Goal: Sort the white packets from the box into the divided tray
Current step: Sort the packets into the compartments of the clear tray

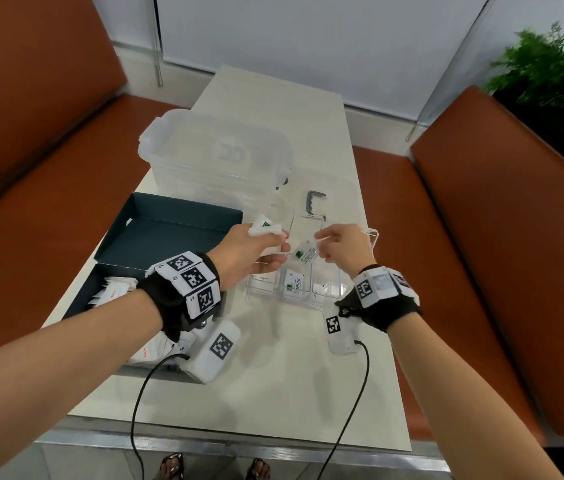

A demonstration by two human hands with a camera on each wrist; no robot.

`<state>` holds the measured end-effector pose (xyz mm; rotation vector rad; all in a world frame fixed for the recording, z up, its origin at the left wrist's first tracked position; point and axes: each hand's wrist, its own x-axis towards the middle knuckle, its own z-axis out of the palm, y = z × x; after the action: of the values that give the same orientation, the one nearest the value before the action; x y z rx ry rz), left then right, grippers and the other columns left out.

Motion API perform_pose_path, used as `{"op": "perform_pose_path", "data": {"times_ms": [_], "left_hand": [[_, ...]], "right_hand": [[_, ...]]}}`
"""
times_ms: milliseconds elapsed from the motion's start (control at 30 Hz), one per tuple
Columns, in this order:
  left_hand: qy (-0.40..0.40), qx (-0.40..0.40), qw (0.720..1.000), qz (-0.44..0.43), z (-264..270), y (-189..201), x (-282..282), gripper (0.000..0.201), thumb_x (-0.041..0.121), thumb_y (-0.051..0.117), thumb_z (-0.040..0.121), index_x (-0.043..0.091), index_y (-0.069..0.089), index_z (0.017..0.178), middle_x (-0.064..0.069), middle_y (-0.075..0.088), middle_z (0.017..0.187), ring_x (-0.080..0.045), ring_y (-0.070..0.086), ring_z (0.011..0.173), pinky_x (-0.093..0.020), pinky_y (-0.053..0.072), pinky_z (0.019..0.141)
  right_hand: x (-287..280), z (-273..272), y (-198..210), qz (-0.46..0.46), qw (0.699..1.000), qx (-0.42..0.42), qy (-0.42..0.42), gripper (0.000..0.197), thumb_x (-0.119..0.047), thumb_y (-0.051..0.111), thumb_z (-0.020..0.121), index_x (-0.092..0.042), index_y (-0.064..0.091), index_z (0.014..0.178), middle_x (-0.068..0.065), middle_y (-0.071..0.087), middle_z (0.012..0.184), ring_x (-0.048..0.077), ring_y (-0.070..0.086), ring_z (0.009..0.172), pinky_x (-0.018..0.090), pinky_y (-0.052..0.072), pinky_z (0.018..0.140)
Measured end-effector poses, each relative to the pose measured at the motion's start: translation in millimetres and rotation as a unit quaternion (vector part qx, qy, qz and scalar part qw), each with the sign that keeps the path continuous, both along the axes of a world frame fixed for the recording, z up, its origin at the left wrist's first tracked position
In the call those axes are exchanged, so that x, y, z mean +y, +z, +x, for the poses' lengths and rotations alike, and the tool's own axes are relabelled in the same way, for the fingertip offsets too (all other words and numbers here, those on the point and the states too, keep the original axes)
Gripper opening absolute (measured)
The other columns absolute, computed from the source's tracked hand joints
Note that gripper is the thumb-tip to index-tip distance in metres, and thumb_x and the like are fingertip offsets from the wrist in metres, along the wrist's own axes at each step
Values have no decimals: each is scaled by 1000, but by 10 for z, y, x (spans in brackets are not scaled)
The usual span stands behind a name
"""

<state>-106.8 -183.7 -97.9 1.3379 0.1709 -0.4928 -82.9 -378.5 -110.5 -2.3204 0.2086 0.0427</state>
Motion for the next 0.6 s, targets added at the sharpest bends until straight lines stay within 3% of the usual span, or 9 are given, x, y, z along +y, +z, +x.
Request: {"op": "perform_pose_path", "data": {"times_ms": [133, 267, 467, 600], "left_hand": [[0, 4, 1000, -1, -22, -7, 65, 23, 10, 63, 93, 2, 65, 113, -14, 67, 98, -17, 62, 68, -23, 57, 65], [4, 5, 1000, -11, -38, -13, 131, 20, 11, 63, 92, 4, 65, 111, -13, 68, 97, -16, 63, 68, -23, 57, 65], [11, 6, 1000, -13, -47, -54, 207, 22, 12, 63, 93, 3, 64, 113, -13, 68, 98, -15, 65, 69, -25, 57, 68], [9, 6, 1000, -9, -40, -70, 201, 24, 12, 63, 93, 2, 64, 114, -13, 68, 99, -15, 65, 68, -25, 57, 69]], "right_hand": [[216, 77, -239, -138, 987, 49, 65, 27, 2, 50, 89, -8, 72, 100, 13, 68, 103, 26, 65, 95, 33, 53, 88], [312, 74, -384, -259, 960, 62, 84, 30, -2, 47, 89, -17, 70, 101, 8, 66, 107, 29, 60, 102, 42, 47, 95], [246, 126, -432, -272, 960, 29, 52, 29, -3, 46, 89, -17, 68, 103, 6, 67, 105, 28, 59, 102, 43, 44, 95], [248, 136, -492, -291, 953, 41, 77, 28, -4, 47, 88, -21, 67, 100, 1, 66, 106, 25, 58, 104, 41, 37, 95]]}}
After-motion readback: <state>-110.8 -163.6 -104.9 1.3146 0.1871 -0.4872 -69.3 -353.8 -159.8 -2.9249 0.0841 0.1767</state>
